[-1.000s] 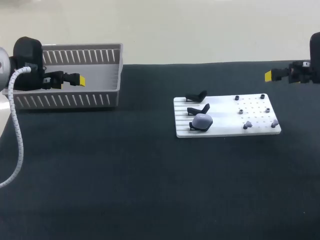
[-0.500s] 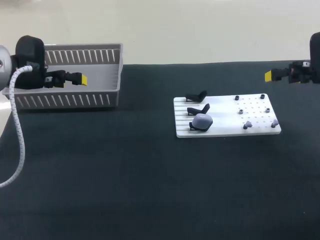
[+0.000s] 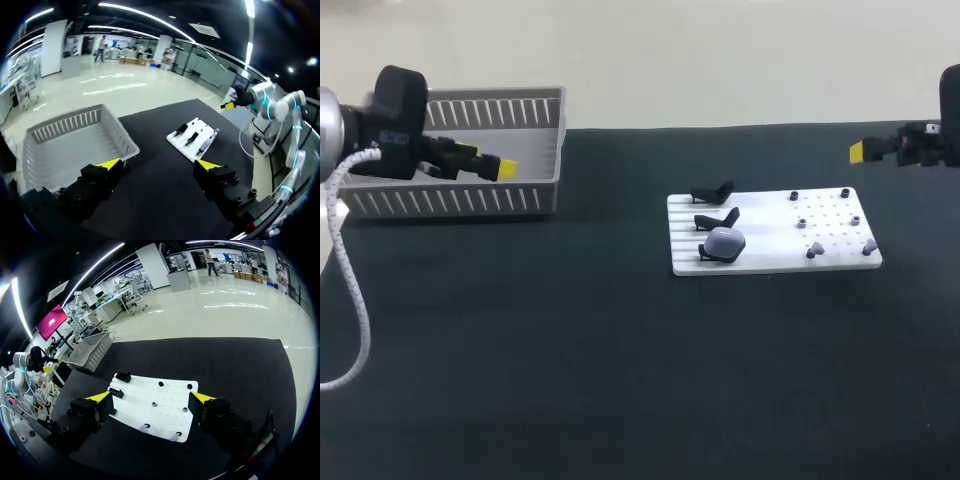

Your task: Pick up each earbud case from the left stands, insert the matching earbuds, close the lid, and place the case in the box.

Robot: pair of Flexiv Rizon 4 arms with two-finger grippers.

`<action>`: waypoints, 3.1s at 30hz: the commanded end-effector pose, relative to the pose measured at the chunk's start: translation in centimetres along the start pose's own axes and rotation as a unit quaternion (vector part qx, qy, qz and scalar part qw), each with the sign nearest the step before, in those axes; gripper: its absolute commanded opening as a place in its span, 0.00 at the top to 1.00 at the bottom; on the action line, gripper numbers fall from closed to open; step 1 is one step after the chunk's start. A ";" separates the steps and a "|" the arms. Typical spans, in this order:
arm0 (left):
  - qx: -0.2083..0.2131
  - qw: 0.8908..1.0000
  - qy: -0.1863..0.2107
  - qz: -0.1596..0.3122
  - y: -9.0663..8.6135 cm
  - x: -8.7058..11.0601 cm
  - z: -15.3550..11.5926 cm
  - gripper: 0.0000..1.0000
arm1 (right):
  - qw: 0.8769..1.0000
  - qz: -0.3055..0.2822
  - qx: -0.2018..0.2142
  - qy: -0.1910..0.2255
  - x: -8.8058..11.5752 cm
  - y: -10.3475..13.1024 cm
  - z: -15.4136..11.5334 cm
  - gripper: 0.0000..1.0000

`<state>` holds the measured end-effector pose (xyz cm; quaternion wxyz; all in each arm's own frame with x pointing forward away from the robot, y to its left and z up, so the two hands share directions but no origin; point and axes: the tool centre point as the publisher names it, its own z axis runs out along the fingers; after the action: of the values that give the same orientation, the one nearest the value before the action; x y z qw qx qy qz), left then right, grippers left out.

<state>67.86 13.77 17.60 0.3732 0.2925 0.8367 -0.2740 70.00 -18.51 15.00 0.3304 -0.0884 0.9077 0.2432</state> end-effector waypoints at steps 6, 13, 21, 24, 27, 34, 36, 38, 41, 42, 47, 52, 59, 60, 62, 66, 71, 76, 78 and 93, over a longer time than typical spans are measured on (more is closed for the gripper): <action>0.223 0.960 -0.029 0.164 -1.8 -0.4 1.2 0.00 | 1.000 0.000 0.000 0.000 0.0 0.0 0.0 0.00; 0.264 0.930 -0.008 0.256 -3.3 -0.3 3.5 0.00 | 1.000 0.000 0.000 0.000 0.0 0.0 0.0 0.00; 0.269 0.910 0.013 0.315 -4.2 -0.2 4.6 0.00 | 1.000 0.000 0.000 0.000 0.0 0.0 0.0 0.00; 0.269 0.910 0.013 0.315 -4.2 -0.2 4.6 0.00 | 1.000 0.000 0.000 0.000 0.0 0.0 0.0 0.00; 0.269 0.910 0.013 0.315 -4.2 -0.2 4.6 0.00 | 1.000 0.000 0.000 0.000 0.0 0.0 0.0 0.00; 0.269 0.910 0.013 0.315 -4.2 -0.2 4.6 0.00 | 1.000 0.000 0.000 0.000 0.0 0.0 0.0 0.00; 0.269 0.910 0.013 0.315 -4.2 -0.2 4.6 0.00 | 1.000 0.000 0.000 0.000 0.0 0.0 0.0 0.00; 0.269 0.910 0.013 0.315 -4.2 -0.2 4.6 0.00 | 1.000 0.000 0.000 0.000 0.0 0.0 0.0 0.00; 0.261 0.914 -0.001 0.312 -4.9 0.5 5.0 0.00 | 1.000 0.000 0.000 0.000 0.0 0.0 0.0 0.00; 0.262 0.914 -0.006 0.309 -5.2 0.6 5.3 0.00 | 1.000 0.000 0.000 0.000 0.0 0.0 0.0 0.00; 0.281 0.914 -0.017 0.293 -6.7 1.2 7.0 0.00 | 1.000 0.000 0.000 0.000 0.0 0.0 0.0 0.00; 0.298 0.908 -0.004 0.295 -8.5 1.6 9.1 0.00 | 1.000 0.000 0.000 0.000 0.0 0.0 0.0 0.00; 0.295 0.910 0.000 0.291 -9.8 2.5 10.8 0.00 | 1.000 0.000 0.000 0.000 0.0 0.0 0.0 0.00; 0.294 0.911 0.001 0.290 -10.0 2.6 11.0 0.00 | 1.000 0.000 0.000 0.000 0.0 0.0 0.0 0.00; 0.293 0.910 0.006 0.293 -10.4 2.9 11.5 0.00 | 1.000 0.000 0.000 0.000 0.0 0.0 0.0 0.00; 0.290 0.909 0.004 0.300 -11.2 3.4 12.4 0.00 | 1.000 0.000 0.000 0.000 0.0 0.0 0.0 0.00; 0.294 0.904 -0.003 0.311 -12.1 4.0 13.9 0.00 | 1.000 0.000 0.000 0.000 0.0 0.0 0.0 0.00; 0.294 0.903 -0.012 0.312 -12.5 4.2 15.4 0.00 | 1.000 0.000 0.000 0.000 0.0 0.0 0.0 0.00; 0.301 0.902 -0.014 0.310 -12.7 4.2 16.0 0.00 | 1.000 0.000 0.000 0.000 0.0 0.0 0.0 0.00; 0.317 0.898 -0.003 0.306 -13.9 3.9 19.2 0.00 | 1.000 0.000 0.000 0.000 0.0 0.0 0.0 0.00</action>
<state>64.39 -7.08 7.15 0.3330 0.6339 0.5746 -0.3964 70.00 -18.51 15.00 0.3304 -0.0884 0.9077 0.2432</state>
